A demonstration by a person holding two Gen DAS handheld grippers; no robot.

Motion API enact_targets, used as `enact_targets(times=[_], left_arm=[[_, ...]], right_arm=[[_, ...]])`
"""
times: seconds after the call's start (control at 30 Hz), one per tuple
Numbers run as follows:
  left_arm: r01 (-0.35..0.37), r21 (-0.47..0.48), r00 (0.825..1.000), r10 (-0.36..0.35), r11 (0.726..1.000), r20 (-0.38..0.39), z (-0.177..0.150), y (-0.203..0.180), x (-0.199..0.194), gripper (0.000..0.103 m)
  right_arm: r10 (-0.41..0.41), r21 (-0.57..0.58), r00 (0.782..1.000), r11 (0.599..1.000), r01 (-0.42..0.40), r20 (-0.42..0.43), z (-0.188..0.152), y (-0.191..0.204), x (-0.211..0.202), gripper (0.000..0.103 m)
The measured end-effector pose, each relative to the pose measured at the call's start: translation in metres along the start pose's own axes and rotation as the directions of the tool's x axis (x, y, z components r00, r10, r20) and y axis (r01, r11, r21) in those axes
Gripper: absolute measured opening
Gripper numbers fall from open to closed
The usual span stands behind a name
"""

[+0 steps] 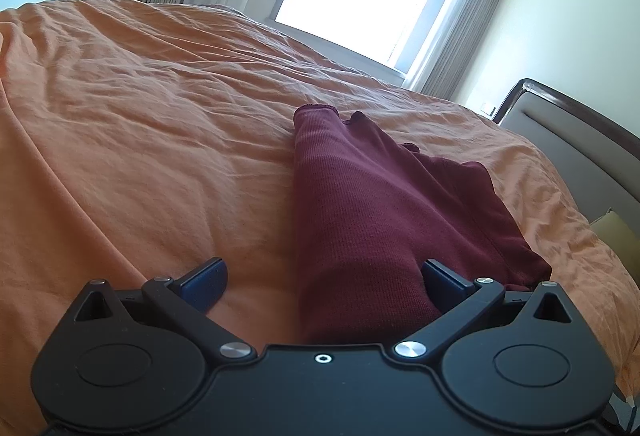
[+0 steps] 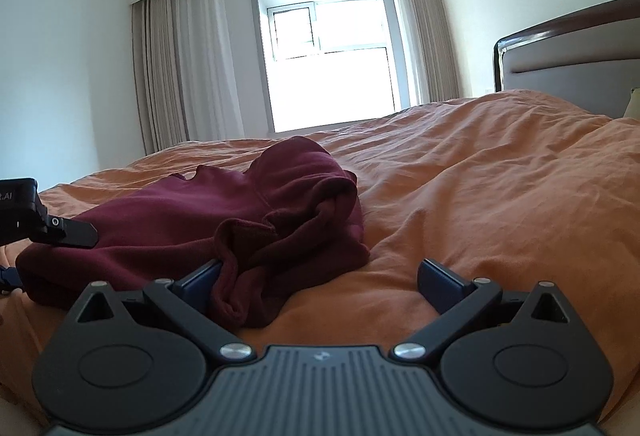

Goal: Fold small clothes

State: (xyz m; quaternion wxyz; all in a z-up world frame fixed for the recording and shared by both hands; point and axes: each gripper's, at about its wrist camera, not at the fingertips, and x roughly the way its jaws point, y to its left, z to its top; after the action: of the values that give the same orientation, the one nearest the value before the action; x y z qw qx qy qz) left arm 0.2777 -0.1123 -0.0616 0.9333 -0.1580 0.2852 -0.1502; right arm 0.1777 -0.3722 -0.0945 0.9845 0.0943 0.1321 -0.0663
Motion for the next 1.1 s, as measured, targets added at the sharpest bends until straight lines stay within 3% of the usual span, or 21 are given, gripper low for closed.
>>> enact_targets(times=[0.23, 0.37, 0.47, 0.6, 0.77, 0.9, 1.1], left_arm=[[0.000, 0.000, 1.000, 0.000, 1.000, 0.000, 0.000, 0.000, 0.000, 0.103], [0.002, 0.000, 1.000, -0.002, 1.000, -0.002, 0.001, 0.000, 0.000, 0.103], [0.023, 0.034, 1.000, -0.023, 0.999, -0.010, 0.004, 0.000, -0.001, 0.103], [0.072, 0.099, 0.997, -0.070, 0.992, -0.023, 0.022, 0.005, 0.000, 0.103], [0.109, 0.060, 0.993, -0.106, 0.992, -0.041, 0.057, 0.020, 0.009, 0.103], [0.046, 0.112, 0.998, -0.040, 0.993, -0.049, 0.075, 0.018, 0.025, 0.103], [0.064, 0.173, 0.991, -0.043, 0.983, -0.124, 0.074, 0.015, 0.047, 0.103]], right_arm=[[-0.001, 0.003, 1.000, 1.000, 0.001, -0.009, 0.001, -0.002, 0.000, 0.103], [0.004, -0.008, 0.998, 1.000, -0.004, -0.062, 0.011, -0.002, 0.002, 0.103], [0.047, 0.010, 0.993, 0.999, -0.046, -0.112, 0.024, -0.007, 0.003, 0.103], [0.124, 0.117, 0.989, 0.987, -0.114, -0.086, 0.047, -0.026, 0.004, 0.103], [0.161, 0.205, 0.982, 0.969, -0.138, -0.098, 0.079, -0.035, 0.037, 0.103], [0.186, 0.296, 0.976, 0.944, -0.146, -0.110, 0.096, -0.044, 0.059, 0.103], [0.198, 0.340, 0.954, 0.934, -0.113, -0.226, 0.087, -0.049, 0.102, 0.103]])
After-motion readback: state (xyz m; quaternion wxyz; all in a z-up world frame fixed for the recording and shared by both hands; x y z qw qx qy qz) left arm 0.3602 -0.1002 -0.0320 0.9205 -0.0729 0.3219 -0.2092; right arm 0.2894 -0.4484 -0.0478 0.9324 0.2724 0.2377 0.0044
